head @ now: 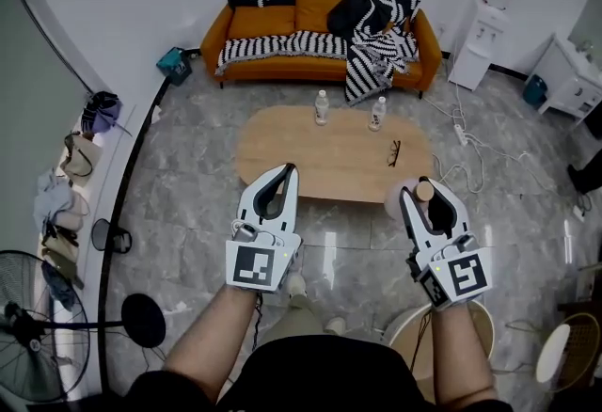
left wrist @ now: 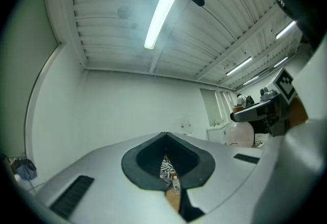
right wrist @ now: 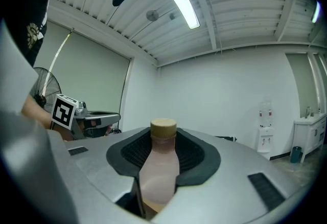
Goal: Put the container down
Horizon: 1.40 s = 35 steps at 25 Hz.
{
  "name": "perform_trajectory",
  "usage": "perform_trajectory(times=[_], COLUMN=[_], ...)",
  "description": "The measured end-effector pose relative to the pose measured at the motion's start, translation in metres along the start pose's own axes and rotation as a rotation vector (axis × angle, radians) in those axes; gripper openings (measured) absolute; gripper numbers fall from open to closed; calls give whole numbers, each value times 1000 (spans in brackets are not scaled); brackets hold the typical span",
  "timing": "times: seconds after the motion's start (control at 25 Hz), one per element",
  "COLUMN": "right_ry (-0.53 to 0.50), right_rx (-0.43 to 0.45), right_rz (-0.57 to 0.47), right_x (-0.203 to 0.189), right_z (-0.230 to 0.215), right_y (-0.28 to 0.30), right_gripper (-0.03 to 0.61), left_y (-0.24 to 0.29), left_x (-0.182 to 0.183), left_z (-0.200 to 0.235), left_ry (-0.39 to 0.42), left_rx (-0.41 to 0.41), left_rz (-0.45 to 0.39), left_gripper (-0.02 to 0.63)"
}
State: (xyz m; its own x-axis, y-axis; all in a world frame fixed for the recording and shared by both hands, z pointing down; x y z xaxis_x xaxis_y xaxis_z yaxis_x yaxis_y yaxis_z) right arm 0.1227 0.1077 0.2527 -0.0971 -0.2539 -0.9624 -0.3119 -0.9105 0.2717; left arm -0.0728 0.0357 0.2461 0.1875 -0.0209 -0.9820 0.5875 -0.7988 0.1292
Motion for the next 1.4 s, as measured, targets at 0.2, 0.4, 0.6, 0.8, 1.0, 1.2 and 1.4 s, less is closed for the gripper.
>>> perform_trajectory(times=[0.2, 0.4, 0.6, 0.8, 1.0, 1.2, 1.4], right_ry=[-6, 31, 32, 24, 29, 59, 53], right_rx=[-40, -23, -41, -96, -123, -128, -123], right_rz=[-16, 13, 17, 13, 27, 27, 13], right_x=[7, 12, 21, 33, 39, 40, 52], right_z=[-14, -17, -19, -23, -22, -22, -22], right_y=[27, 53, 80, 106, 129, 145, 166], right_gripper=[152, 152, 152, 152, 152, 152, 152], left_y=[27, 53, 77, 100, 120, 134, 145], left_x=[-6, -6, -6, -6, -3, -4, -8], left_z=[16, 35, 53, 81, 103, 115, 129], left_ry=[-3, 3, 8, 1, -5, -6, -10], left_rx=[-21, -40, -66, -95, -128, -143, -149], left_rz=[14, 15, 7, 5, -11, -19, -11], left_gripper=[14, 14, 14, 14, 14, 14, 14])
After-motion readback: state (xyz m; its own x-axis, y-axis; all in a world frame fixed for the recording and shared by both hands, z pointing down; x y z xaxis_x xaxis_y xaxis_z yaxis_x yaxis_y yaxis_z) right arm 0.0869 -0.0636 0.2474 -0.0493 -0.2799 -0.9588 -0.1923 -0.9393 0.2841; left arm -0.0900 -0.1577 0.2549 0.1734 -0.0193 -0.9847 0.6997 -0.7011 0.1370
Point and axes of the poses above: the fingertips, and each gripper's own axes: y forward along the fingers, z to its left, x out of its top, the point moved 2 cm from there along -y, backward along the fingers, and after that the axes turned 14 degrees about z, right-handed, at the moved point
